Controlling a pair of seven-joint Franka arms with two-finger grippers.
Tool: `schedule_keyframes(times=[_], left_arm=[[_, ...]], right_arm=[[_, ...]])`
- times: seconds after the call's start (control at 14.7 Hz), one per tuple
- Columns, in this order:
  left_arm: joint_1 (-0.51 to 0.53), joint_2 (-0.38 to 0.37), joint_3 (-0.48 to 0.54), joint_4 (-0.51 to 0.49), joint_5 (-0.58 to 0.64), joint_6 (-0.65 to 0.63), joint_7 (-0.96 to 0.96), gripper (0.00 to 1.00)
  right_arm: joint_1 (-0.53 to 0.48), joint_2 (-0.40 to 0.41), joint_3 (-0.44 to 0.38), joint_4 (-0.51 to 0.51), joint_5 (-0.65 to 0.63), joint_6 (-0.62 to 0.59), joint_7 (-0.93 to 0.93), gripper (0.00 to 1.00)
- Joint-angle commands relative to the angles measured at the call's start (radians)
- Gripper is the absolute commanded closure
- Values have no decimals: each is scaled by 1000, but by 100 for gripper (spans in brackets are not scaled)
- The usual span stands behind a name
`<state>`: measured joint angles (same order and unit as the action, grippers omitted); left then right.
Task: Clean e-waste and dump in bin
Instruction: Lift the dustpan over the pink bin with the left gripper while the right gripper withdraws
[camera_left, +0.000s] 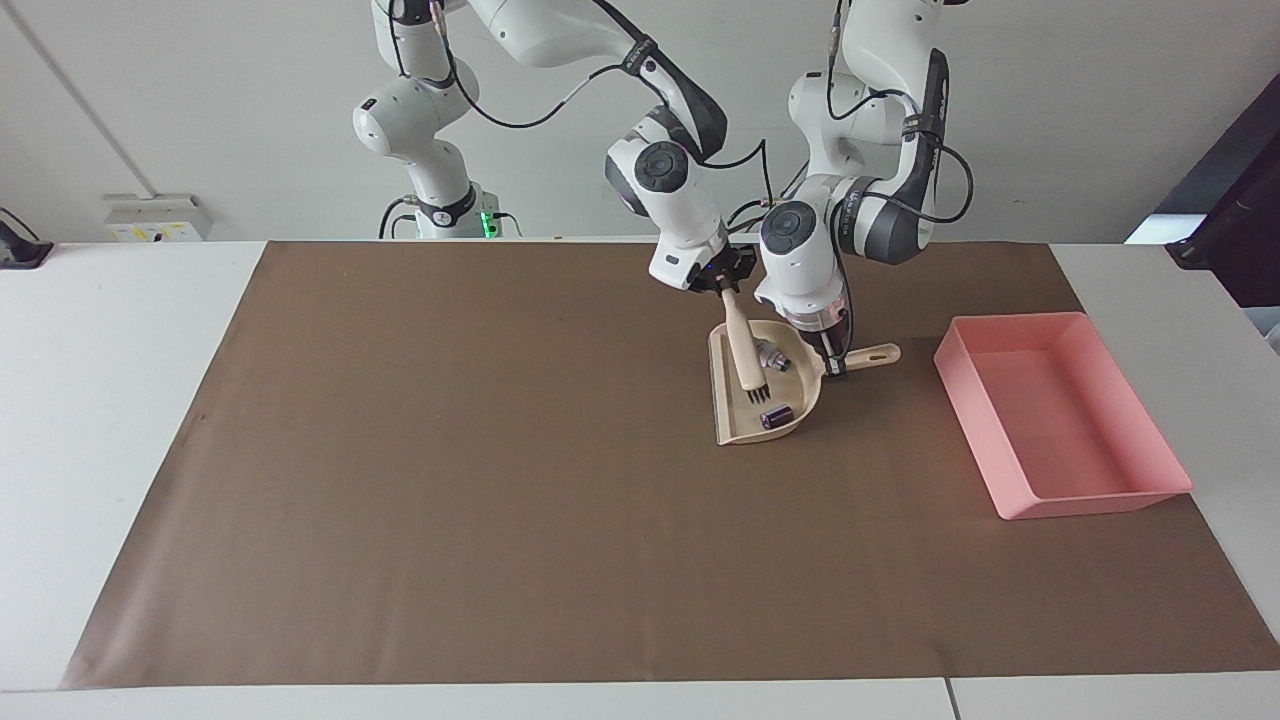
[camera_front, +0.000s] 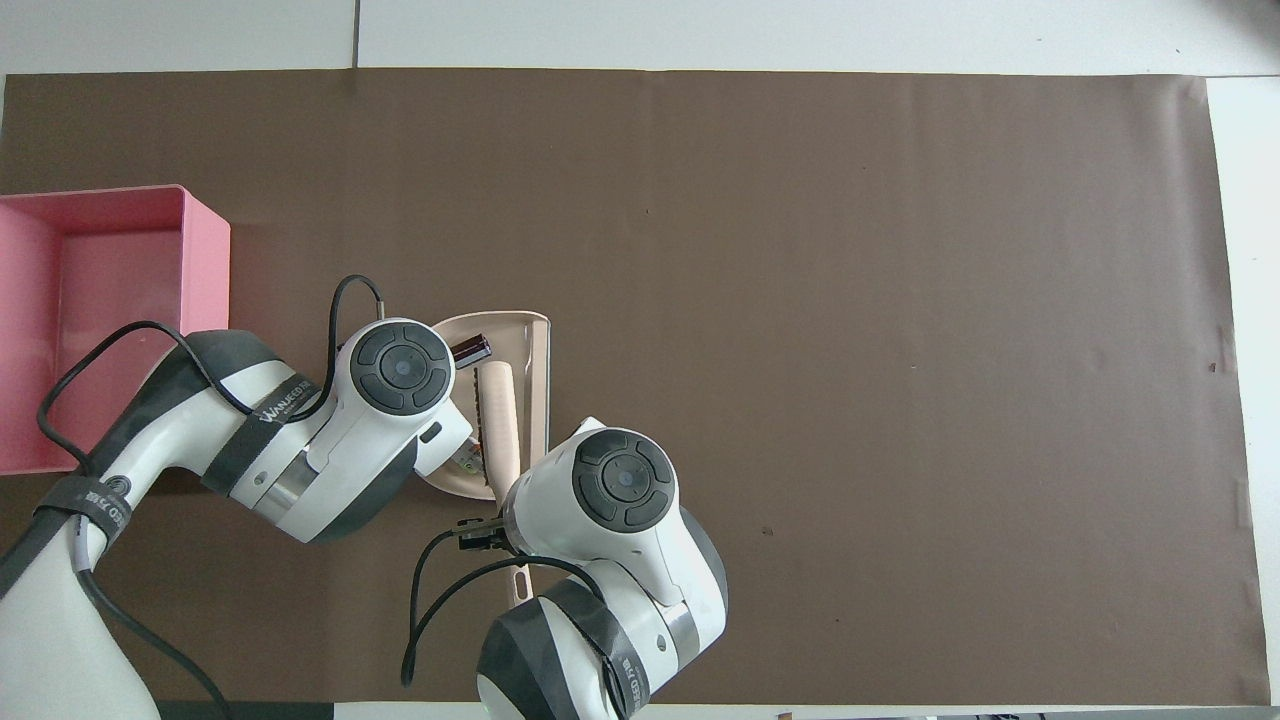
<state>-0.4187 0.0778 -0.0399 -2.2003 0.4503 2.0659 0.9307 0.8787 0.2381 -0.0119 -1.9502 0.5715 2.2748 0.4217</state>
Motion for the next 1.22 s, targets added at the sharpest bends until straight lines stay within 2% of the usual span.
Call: schedule_keyframes(times=[0.0,0.14,0.34,0.48,0.68,0.82,0.95,1.09,1.16], left_arm=[[34,-13,0,-21,-56,59,57,100],[44,-13,0,-21,-76,63,83,100],[80,-53,0,-19,-111,57,154,100],[116,-84,2,-16,-151,51,223,100],[193,-130,5,7,-215,16,351,100],[251,-138,14,60,-220,-64,385,100],[329,-135,14,137,-225,-143,401,100],[415,-121,14,209,-225,-155,505,100],[457,-110,14,246,-225,-156,529,100]], right_arm=[[-18,-104,-10,-30,-36,-79,52,100],[-72,-170,-8,-33,-187,-177,153,100],[-171,-259,-8,-33,-329,-357,163,100],[-283,-295,-7,-33,-418,-437,146,100],[-467,-295,-7,-38,-470,-483,-30,100],[-578,-295,-7,-41,-513,-489,-156,100],[-686,-298,-5,-76,-559,-475,-271,100],[-801,-298,-7,-113,-579,-459,-419,100],[-851,-299,-7,-151,-587,-401,-475,100]])
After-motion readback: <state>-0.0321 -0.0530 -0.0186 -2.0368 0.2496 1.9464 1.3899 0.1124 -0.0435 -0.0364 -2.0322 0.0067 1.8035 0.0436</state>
